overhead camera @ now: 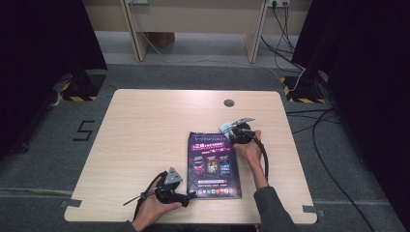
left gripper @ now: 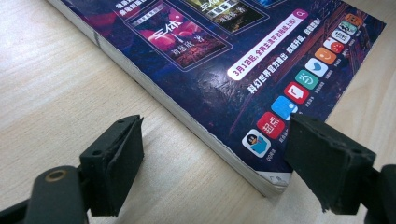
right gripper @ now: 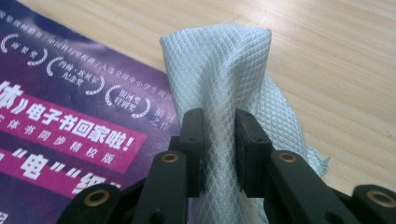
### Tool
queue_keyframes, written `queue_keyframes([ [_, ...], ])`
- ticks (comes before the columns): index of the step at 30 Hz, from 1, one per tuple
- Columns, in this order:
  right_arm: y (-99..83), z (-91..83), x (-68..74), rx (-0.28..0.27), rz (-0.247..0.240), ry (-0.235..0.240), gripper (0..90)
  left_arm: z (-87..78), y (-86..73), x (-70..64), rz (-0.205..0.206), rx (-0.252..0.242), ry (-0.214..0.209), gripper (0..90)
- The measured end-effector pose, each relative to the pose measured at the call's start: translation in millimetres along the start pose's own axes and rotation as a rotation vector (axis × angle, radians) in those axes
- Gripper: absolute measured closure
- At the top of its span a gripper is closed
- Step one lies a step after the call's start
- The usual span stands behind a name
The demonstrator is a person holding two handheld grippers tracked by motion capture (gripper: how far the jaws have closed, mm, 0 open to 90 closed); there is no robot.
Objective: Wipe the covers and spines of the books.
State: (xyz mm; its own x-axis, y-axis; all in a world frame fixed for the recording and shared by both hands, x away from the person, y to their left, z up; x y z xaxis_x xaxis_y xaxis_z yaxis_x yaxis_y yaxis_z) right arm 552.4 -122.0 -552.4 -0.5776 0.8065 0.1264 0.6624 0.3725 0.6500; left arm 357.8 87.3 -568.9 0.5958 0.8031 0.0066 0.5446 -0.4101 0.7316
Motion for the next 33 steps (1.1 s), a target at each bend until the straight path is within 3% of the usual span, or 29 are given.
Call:
queue_keyframes([
  [5, -0.4, -7.9, -1.0, -0.041, -0.001, 0.003, 77.8, 0.3, 0.1, 0.2, 0.001, 0.002, -0.004, 18.7],
  [12, 8.0, -33.5, 3.5, -0.107, -0.018, 0.017, 77.9, 0.1, 0.1, 0.0, 0.0, 0.002, -0.003, 18.8],
  [18, 6.1, -59.2, -2.7, -0.137, -0.046, -0.009, 77.9, 0.2, 0.1, 0.1, 0.0, 0.001, -0.003, 18.8],
  [25, -17.6, -96.7, -22.0, -0.192, -0.017, -0.038, 77.9, 0.2, 0.1, 0.0, -0.001, 0.003, -0.003, 18.8],
  [33, -52.4, -111.6, -45.9, -0.142, 0.031, -0.087, 77.8, 0.0, 0.1, -0.1, -0.001, 0.002, -0.003, 19.0],
])
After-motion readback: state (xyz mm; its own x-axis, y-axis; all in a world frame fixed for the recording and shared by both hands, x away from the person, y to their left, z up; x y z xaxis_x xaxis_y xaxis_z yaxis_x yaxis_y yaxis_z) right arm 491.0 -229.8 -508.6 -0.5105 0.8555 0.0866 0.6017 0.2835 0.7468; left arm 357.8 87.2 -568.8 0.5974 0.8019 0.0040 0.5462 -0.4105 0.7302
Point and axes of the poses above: each handheld gripper's, and its own axes: z roughly forward along the jaws, y roughly out of its top, x roughly to its left, the point moved 8 cm from there along z, roughly forward along the jaws, and after that the axes turned 11 degrees about y, right-handed, at the moved point
